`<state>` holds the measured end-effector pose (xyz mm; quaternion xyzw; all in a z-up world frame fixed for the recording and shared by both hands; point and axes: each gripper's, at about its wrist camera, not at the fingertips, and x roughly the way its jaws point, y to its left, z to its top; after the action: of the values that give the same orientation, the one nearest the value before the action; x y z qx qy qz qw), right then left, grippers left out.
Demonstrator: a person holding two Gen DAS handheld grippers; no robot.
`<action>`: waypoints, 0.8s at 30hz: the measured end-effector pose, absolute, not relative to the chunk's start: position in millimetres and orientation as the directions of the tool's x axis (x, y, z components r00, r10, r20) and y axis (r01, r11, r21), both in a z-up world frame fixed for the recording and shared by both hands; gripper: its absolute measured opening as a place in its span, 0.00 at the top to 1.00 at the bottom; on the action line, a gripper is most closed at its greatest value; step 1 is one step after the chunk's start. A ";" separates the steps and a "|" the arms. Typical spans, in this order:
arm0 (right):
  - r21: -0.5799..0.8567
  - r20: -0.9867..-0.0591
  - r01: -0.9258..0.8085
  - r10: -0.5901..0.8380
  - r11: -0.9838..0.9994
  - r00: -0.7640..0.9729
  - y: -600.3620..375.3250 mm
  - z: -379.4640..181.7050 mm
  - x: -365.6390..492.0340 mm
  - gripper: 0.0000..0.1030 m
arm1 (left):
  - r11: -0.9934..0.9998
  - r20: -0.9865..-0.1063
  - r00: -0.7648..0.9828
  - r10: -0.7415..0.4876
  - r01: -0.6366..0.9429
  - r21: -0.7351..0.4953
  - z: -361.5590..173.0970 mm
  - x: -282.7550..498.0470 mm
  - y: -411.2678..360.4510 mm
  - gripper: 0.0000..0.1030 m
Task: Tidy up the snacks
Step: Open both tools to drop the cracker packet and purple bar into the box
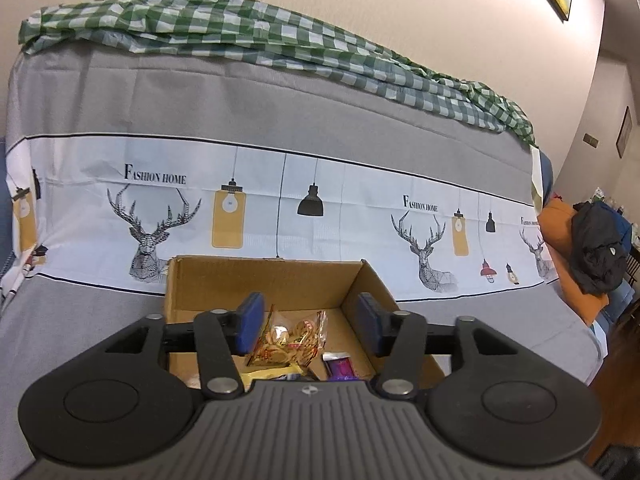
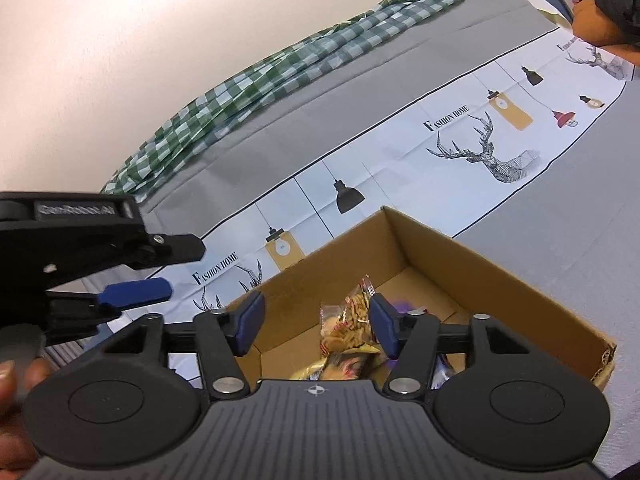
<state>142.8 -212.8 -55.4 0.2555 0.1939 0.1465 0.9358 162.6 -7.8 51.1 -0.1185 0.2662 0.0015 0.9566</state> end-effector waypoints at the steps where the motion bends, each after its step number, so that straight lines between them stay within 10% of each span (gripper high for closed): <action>1: 0.530 -0.290 -0.176 0.372 0.830 0.882 -212.1 -55.3 142.2 0.38 | 0.972 -0.507 0.860 -0.058 -0.066 -0.224 51.8 156.6 -7.4 0.41; 11: 0.435 -0.276 -0.163 0.303 0.886 0.912 -212.9 -42.9 116.8 0.03 | 0.950 -0.490 0.872 0.019 -0.167 -0.262 29.2 64.6 5.5 0.17; 24: 0.132 -0.454 -0.179 0.220 0.975 0.863 -237.7 -13.0 68.2 0.01 | 0.982 -0.451 0.891 0.050 -0.127 -0.142 3.3 -1.9 -13.8 0.01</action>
<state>68.2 -237.7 -13.0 0.0426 0.2398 0.1036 0.9643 -1.9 -13.8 3.3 -0.0840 0.2287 0.0458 0.9688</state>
